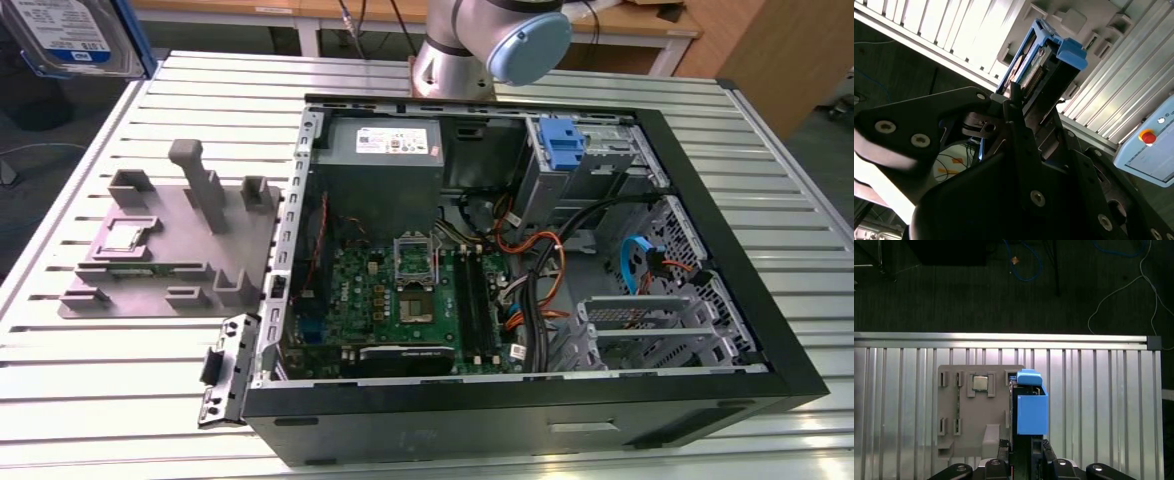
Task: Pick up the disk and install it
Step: 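Pick up the disk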
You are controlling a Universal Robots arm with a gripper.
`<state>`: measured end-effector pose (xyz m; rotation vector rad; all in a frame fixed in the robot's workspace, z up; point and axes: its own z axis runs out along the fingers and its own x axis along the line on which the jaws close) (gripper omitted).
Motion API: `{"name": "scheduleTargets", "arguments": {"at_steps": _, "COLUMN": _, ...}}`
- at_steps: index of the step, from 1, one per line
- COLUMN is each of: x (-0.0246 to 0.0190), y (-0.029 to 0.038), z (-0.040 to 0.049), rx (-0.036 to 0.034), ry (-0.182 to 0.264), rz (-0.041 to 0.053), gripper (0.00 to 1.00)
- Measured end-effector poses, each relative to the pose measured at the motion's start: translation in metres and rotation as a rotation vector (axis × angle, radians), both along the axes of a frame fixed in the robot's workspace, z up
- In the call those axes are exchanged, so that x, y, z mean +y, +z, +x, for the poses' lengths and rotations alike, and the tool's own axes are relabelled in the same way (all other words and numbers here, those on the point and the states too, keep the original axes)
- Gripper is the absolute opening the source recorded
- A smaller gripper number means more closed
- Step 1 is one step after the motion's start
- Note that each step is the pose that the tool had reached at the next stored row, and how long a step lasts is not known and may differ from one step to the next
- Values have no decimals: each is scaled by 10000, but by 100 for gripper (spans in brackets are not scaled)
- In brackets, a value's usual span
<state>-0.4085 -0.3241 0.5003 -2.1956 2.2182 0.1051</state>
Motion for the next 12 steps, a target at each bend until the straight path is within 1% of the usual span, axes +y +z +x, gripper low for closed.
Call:
{"name": "scheduleTargets", "arguments": {"at_steps": 4, "x": -1, "y": 0, "z": 35, "rx": 1, "ry": 2, "rz": 0, "gripper": 35}}
{"name": "scheduleTargets", "arguments": {"at_steps": 12, "x": 0, "y": 0, "z": 134, "rx": 10, "ry": 1, "rz": 0, "gripper": 35}}
